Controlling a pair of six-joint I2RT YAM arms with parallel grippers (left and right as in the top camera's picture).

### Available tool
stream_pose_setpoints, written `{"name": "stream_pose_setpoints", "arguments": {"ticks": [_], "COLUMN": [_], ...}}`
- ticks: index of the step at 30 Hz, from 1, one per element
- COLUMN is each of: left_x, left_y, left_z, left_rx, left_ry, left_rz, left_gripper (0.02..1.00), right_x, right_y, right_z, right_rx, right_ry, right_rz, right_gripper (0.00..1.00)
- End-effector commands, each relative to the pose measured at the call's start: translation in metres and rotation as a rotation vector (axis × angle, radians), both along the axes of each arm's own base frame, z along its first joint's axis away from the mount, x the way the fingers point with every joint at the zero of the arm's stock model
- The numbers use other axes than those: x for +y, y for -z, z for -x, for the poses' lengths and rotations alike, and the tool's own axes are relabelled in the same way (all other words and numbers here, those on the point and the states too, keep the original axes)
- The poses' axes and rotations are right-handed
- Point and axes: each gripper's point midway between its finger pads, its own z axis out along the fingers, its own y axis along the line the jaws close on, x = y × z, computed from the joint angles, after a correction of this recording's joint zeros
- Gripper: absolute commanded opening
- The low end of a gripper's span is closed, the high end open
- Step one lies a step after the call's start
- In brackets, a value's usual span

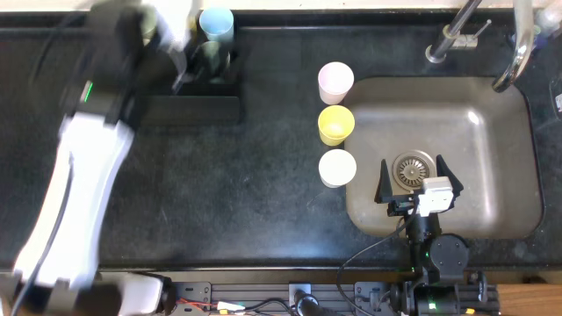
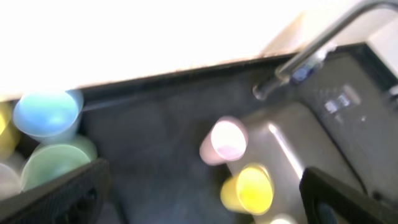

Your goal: Store Cups

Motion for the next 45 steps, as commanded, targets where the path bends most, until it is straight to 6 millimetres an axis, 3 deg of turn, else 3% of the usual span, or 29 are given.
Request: {"name": "stream_pose_setpoints", "arguments": {"ticks": [1,5,8,13,21,30,45], "left_x": [-0.059,-0.099,-0.117,-0.12,-0.121,-0.13,-0.138], "left_y": [0.023,0.077,0.115,0.16,0.21,0.225,0.245], "left_z": [-0.05,-0.06,-0.064,-0.07,-0.068,-0.052,-0.042], "left_rx": [0.134,0.282,0.374,0.477,0.577,0.655,0.698], "left_ry": [-0.112,-0.165,-0.189,-0.238,-0.246,-0.194,-0.173], "left_rz": [-0.114,-0.215,-0.221,-0.228,-0.274,-0.276,-0.3], "left_gripper": [0.998,0.998,0.998,0.998,0.998,0.996,0.998], "right_x": [-0.001,-0.001,-0.001,-0.001,-0.001,-0.001,-0.001], "right_y": [0.004,0.004,0.004,0.004,0.004,0.004,0.004], "right_z": [0.0,0.0,0.0,0.0,0.0,0.0,0.0], "right_rx": [0.001,0.001,0.001,0.001,0.001,0.001,0.001], "right_ry": [0.005,0.005,0.005,0.005,0.005,0.005,0.005], "right_rz": [0.003,0.003,0.003,0.003,0.003,0.003,0.003], "right_gripper": [0.993,0.996,0.996,0.998,0.996,0.996,0.996]}}
